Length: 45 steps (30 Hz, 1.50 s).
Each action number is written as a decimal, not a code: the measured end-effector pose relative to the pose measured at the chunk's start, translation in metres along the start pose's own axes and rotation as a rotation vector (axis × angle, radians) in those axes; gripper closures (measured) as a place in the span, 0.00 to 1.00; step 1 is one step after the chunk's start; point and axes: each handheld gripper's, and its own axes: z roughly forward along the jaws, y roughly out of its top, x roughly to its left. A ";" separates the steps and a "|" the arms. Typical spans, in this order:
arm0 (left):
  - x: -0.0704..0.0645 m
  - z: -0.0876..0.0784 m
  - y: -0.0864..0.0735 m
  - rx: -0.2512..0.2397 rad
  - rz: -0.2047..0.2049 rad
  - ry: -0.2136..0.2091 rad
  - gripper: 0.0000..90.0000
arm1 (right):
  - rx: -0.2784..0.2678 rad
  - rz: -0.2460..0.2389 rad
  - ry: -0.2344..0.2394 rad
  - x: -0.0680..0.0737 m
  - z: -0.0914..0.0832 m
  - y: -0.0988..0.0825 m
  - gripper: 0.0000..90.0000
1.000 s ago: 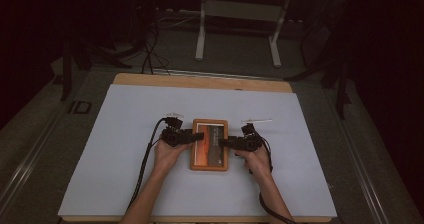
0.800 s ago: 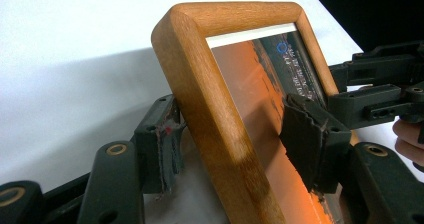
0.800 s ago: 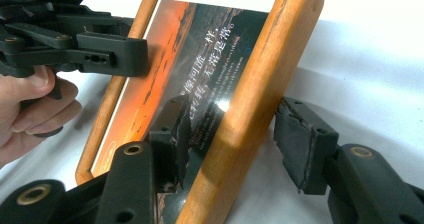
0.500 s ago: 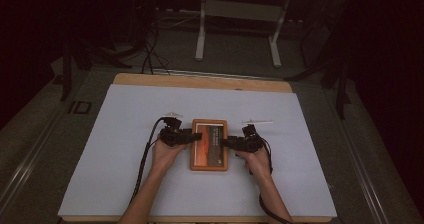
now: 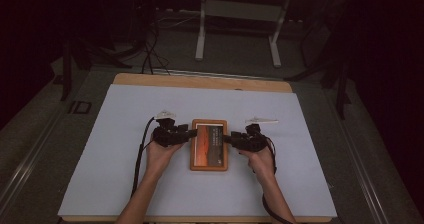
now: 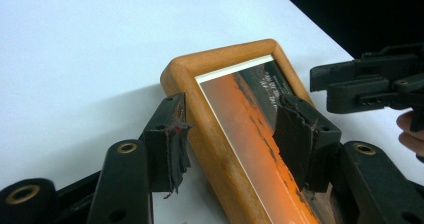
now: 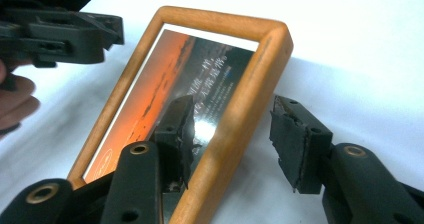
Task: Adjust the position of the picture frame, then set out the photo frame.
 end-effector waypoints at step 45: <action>-0.013 -0.054 -0.027 -0.031 0.041 0.034 0.56 | 0.000 -0.351 -0.133 0.029 0.006 0.041 0.81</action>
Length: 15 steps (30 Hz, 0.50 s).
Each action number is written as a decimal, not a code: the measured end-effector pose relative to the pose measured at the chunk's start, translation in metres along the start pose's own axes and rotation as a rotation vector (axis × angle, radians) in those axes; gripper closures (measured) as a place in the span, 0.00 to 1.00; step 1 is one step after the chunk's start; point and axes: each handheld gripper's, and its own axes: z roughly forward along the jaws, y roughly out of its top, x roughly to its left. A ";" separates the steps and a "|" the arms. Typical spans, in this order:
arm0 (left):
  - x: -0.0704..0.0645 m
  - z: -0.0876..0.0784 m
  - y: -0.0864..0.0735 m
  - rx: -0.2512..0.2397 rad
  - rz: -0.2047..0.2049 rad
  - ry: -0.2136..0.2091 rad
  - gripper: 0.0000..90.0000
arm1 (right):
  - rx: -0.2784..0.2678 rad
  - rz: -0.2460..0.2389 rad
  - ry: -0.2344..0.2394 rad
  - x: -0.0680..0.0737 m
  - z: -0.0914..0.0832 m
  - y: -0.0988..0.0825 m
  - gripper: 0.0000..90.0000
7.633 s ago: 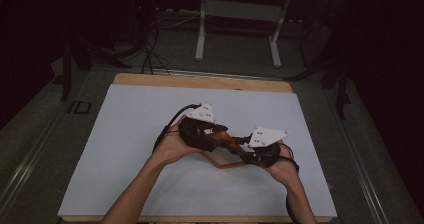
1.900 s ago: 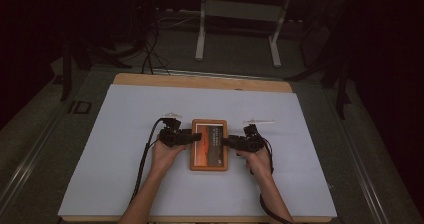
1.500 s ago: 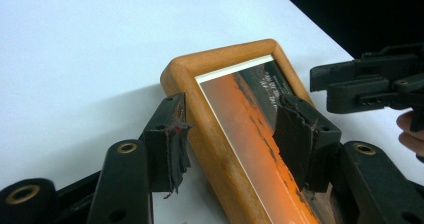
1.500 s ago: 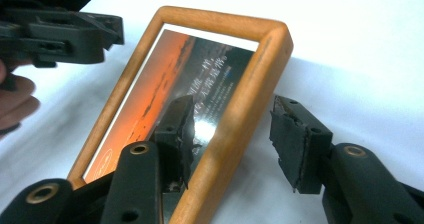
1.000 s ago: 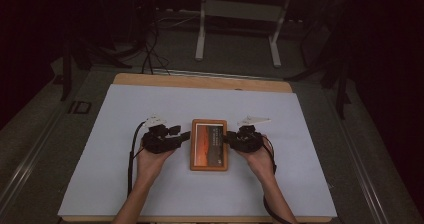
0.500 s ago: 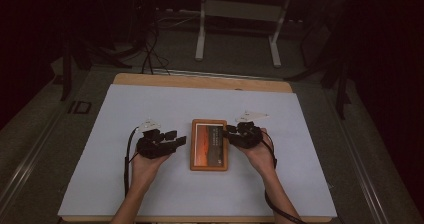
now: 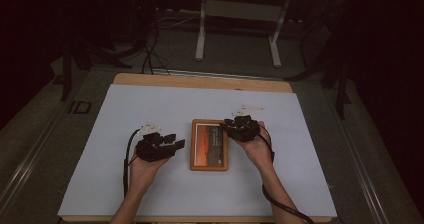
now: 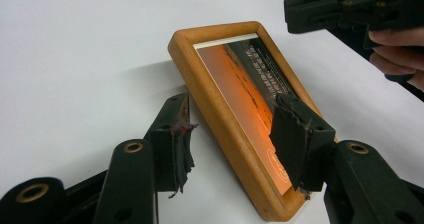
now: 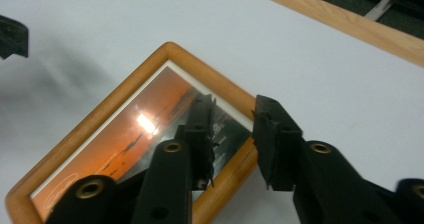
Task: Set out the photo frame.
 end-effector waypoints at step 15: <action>0.003 0.002 -0.002 0.021 -0.021 0.019 0.57 | 0.033 -0.022 -0.030 0.003 0.020 0.001 1.00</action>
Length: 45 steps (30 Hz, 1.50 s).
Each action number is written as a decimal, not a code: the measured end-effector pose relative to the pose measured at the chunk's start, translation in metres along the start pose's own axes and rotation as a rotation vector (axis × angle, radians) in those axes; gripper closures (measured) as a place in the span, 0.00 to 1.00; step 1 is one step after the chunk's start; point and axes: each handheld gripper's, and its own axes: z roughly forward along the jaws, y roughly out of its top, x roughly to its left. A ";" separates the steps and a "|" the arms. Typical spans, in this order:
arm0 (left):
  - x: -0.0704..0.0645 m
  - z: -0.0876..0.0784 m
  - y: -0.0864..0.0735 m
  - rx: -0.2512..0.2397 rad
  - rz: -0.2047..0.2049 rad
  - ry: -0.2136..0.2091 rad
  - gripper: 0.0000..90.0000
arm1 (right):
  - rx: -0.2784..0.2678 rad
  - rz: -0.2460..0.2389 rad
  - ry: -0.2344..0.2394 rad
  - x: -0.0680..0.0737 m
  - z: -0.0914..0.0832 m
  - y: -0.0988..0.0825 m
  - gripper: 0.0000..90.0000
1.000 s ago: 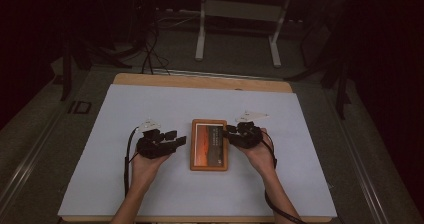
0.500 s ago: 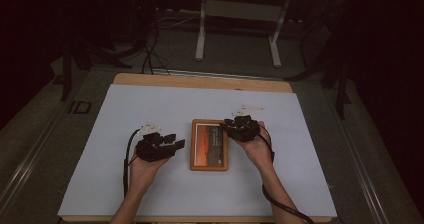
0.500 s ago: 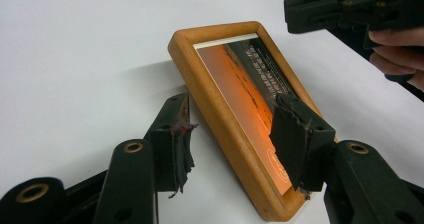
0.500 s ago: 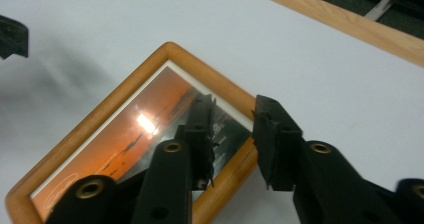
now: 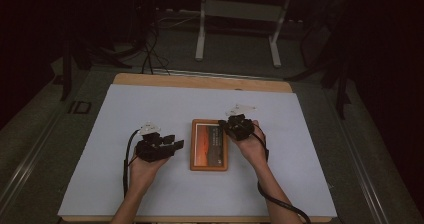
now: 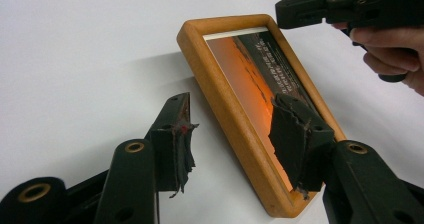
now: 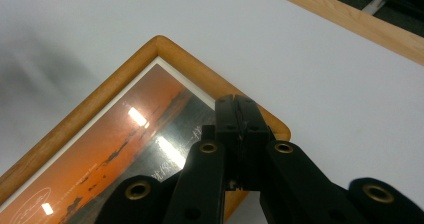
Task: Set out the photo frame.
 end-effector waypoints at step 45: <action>-0.012 0.006 0.000 0.028 0.046 -0.025 0.52 | 0.038 0.072 -0.053 -0.016 0.013 -0.014 1.00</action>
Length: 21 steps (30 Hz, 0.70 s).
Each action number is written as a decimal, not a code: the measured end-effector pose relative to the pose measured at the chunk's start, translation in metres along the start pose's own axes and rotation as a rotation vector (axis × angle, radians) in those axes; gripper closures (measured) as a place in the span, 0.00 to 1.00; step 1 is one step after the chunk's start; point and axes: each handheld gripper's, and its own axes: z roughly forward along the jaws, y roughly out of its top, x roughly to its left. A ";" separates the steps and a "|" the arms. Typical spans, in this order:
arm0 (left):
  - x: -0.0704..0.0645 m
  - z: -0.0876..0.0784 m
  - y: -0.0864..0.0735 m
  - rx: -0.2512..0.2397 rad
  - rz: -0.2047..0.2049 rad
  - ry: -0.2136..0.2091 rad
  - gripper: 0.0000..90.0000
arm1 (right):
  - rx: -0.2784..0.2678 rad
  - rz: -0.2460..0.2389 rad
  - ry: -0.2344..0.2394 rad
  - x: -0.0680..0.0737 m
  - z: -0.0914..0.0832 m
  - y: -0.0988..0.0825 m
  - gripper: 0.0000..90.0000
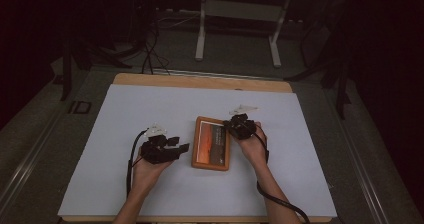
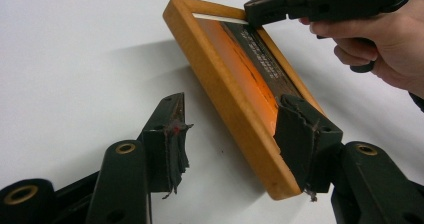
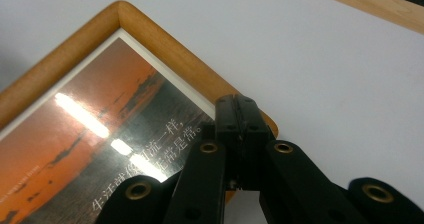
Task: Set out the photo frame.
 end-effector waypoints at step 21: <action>-0.016 0.007 0.004 0.017 0.006 -0.049 0.46 | 0.048 0.045 -0.015 -0.012 0.008 -0.016 1.00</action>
